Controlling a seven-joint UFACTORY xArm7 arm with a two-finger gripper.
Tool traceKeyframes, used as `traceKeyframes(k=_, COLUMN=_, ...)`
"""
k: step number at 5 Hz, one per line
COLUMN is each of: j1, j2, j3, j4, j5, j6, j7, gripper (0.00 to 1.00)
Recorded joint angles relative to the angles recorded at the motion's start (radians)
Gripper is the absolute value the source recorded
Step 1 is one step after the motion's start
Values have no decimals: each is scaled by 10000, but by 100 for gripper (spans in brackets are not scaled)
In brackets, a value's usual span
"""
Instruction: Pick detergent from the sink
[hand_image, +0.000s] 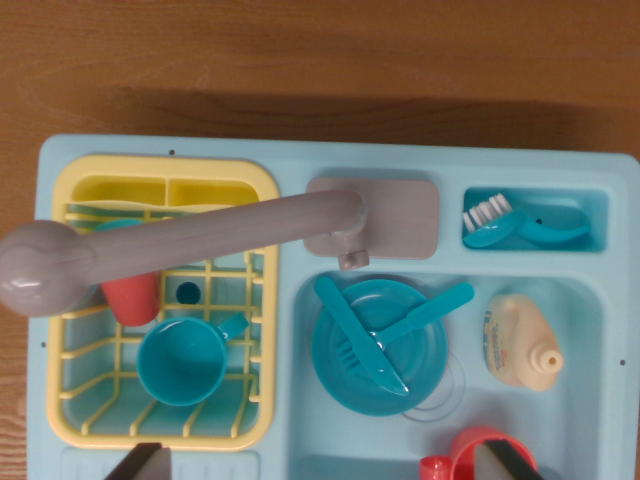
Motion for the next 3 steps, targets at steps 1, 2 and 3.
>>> traceKeyframes(k=1, j1=-30, j2=42, j3=-22, j4=-83, j5=15, j6=-115, j7=-65, gripper=0)
traceKeyframes(k=2, j1=-30, j2=42, j3=-22, j4=-83, j5=15, j6=-115, j7=-65, gripper=0)
traceKeyframes(k=3, j1=-79, j2=112, j3=-59, j4=-219, j5=39, j6=-306, j7=-174, gripper=0)
